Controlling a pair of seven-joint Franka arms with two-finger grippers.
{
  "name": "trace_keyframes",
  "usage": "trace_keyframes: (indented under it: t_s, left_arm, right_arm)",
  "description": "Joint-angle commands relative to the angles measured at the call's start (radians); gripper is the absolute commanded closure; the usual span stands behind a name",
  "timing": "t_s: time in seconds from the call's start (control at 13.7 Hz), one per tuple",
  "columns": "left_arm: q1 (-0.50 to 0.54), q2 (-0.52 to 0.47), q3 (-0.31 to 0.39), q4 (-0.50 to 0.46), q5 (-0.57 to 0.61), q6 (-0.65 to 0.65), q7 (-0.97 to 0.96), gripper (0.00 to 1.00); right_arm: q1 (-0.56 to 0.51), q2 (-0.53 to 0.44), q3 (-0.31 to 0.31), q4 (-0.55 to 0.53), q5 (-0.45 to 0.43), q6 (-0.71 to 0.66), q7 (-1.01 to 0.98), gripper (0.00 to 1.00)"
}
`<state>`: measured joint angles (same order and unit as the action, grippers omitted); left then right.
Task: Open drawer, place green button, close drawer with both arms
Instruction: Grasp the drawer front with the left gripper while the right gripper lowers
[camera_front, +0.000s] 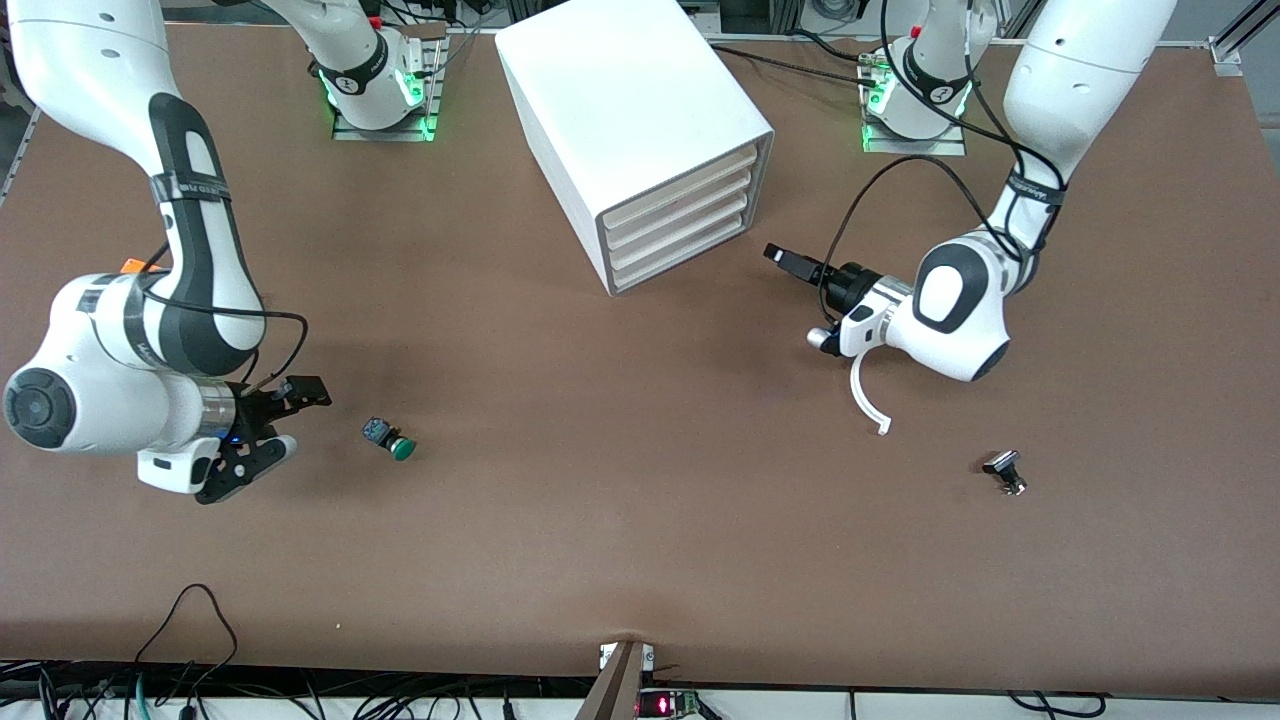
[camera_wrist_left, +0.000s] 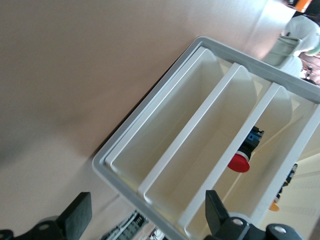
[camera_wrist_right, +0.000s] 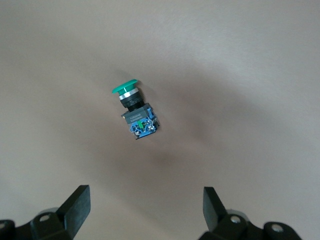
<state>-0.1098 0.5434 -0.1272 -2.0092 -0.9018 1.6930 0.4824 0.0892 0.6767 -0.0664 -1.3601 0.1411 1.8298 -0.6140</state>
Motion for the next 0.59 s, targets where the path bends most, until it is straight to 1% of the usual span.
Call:
trace_keyframes:
  t_s: [0.0,0.15,0.22,0.29,0.51]
  left_arm:
    - [-0.047,0.016,0.004,-0.032,-0.077,0.075,0.148,0.00]
    - [-0.083,0.027,0.004,-0.060,-0.150,0.089,0.188,0.01]
    - [-0.099,0.027,0.003,-0.077,-0.176,0.103,0.200,0.03]
    - [-0.114,0.030,-0.002,-0.085,-0.201,0.112,0.203,0.04]
    - [-0.146,0.039,-0.026,-0.100,-0.256,0.120,0.203,0.13]
  right_arm:
    - [0.000,0.035,0.002,-0.064,0.012,0.136,-0.113,0.00]
    - [0.000,0.034,0.003,-0.155,0.018,0.264,-0.249,0.00]
    - [0.000,0.030,0.008,-0.187,0.021,0.293,-0.272,0.00]
    - [0.000,0.027,0.031,-0.203,0.023,0.296,-0.273,0.00]
    - [0.001,0.024,0.059,-0.238,0.023,0.304,-0.270,0.00]
